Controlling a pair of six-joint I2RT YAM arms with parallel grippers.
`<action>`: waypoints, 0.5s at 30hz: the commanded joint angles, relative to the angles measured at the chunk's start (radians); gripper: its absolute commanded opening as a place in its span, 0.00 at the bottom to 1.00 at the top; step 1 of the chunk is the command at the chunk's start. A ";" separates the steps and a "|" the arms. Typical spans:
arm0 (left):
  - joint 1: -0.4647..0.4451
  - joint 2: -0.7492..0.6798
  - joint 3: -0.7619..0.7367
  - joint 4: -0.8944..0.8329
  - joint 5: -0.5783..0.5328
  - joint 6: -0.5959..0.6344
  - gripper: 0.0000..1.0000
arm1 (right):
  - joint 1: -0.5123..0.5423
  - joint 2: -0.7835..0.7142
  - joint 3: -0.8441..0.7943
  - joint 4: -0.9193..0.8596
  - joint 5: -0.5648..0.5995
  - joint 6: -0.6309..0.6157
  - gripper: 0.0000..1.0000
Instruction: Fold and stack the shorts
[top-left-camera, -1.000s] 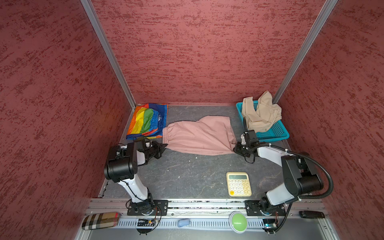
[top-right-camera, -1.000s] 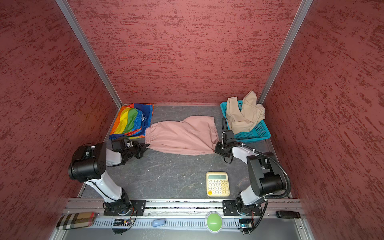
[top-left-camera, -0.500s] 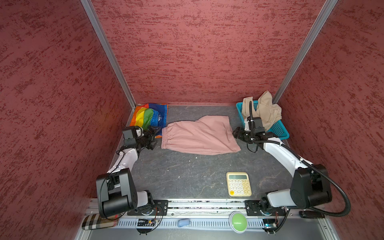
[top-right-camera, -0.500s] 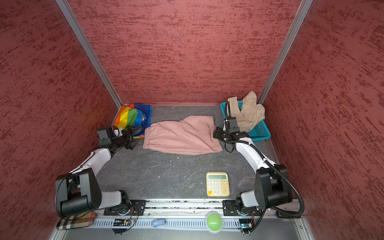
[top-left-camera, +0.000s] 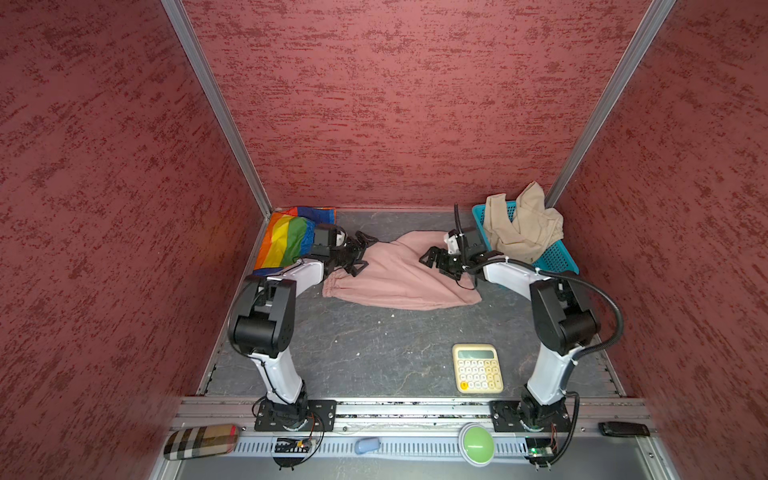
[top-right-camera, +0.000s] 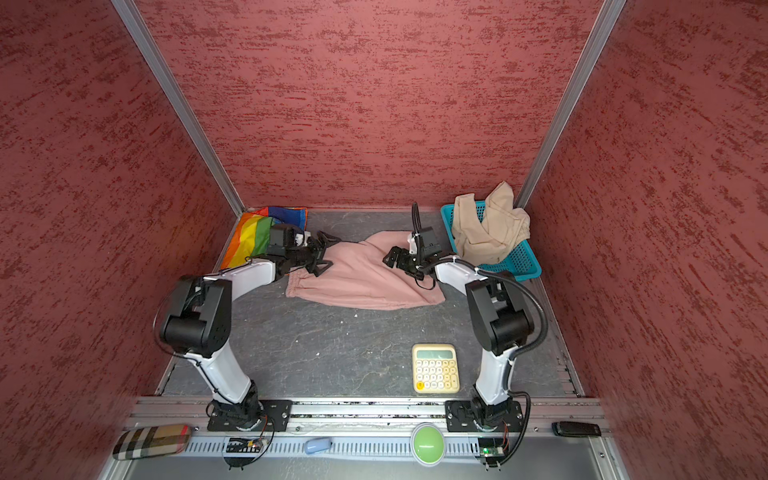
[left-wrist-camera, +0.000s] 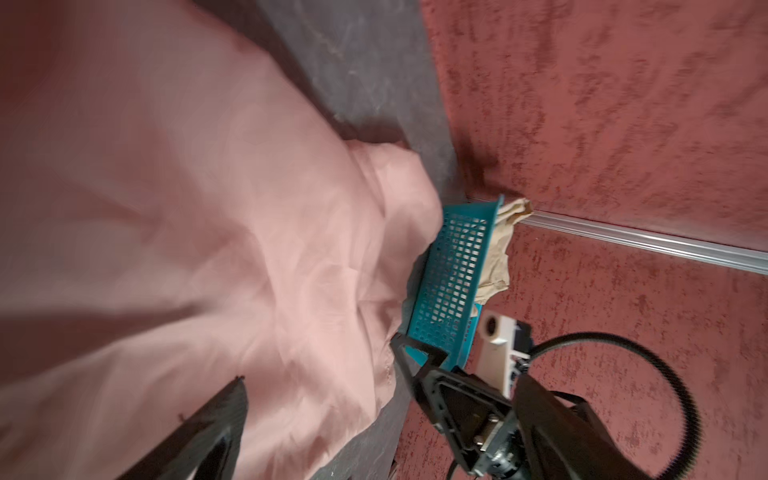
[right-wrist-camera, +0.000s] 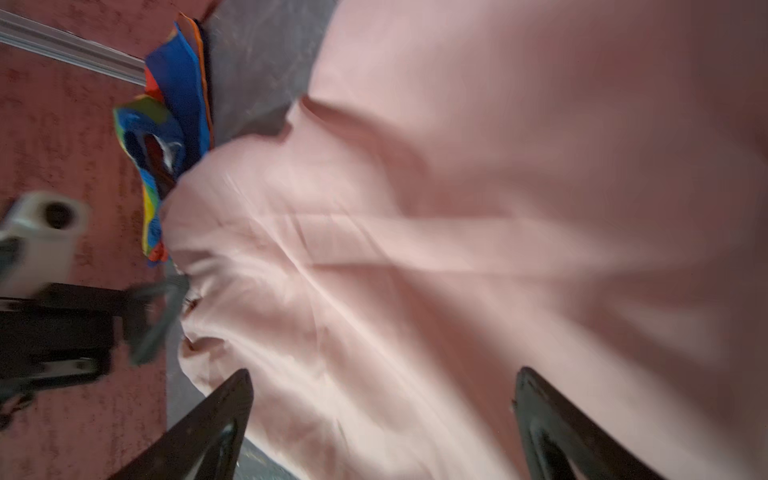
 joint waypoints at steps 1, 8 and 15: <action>0.049 0.058 0.028 0.054 -0.015 -0.009 0.99 | -0.002 0.078 0.111 0.201 -0.156 0.098 0.99; 0.122 0.101 -0.018 0.065 -0.007 0.022 0.99 | -0.026 0.369 0.404 0.216 -0.191 0.139 0.99; 0.136 0.088 -0.122 0.123 0.014 0.007 0.99 | -0.094 0.542 0.605 0.124 -0.170 0.109 0.99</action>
